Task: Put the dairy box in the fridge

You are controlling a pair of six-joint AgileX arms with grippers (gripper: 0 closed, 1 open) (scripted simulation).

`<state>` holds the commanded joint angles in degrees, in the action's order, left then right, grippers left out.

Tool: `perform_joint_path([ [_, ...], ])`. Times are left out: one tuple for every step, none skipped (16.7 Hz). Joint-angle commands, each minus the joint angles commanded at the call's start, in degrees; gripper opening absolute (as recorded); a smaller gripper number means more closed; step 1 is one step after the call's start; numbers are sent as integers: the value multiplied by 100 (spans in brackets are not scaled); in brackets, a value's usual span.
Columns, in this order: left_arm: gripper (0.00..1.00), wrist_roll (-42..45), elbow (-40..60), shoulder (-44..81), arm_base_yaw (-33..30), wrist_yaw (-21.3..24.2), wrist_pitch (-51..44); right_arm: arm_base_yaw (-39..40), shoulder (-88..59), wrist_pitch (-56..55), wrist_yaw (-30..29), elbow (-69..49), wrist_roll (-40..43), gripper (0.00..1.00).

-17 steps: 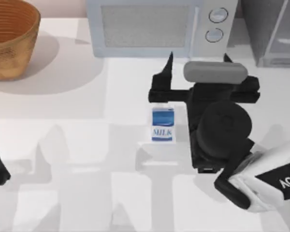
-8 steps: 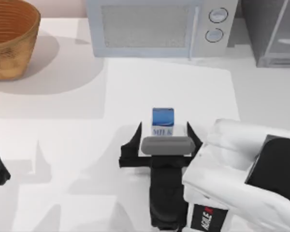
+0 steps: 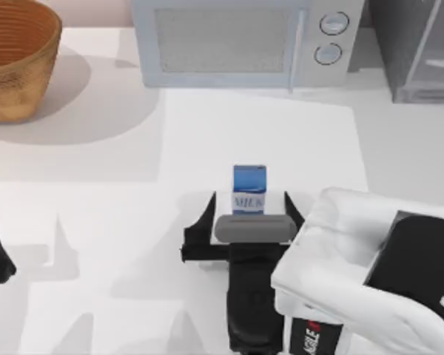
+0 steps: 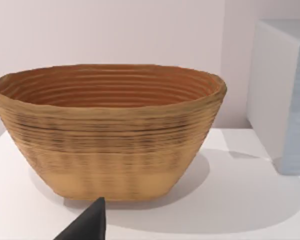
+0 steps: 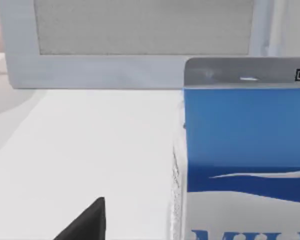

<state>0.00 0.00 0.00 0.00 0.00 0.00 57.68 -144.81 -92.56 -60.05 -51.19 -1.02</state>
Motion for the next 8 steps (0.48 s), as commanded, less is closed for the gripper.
perform_joint_path([
  [100,0,0,0,0,0,0,-53,-11,44,61,-69,0,100],
  [100,0,0,0,0,0,0,-138,-32,116,150,-170,2,100],
  [100,0,0,0,0,0,0,-242,-60,204,256,-291,7,100],
  [100,0,0,0,0,0,0,-353,-89,297,366,-418,11,100],
  [100,0,0,0,0,0,0,-457,-117,385,470,-537,15,100],
  [100,0,0,0,0,0,0,-543,-139,457,555,-634,17,100],
  [100,0,0,0,0,0,0,-597,-154,502,609,-696,19,100],
  [100,0,0,0,0,0,0,-609,-157,513,621,-710,19,100],
])
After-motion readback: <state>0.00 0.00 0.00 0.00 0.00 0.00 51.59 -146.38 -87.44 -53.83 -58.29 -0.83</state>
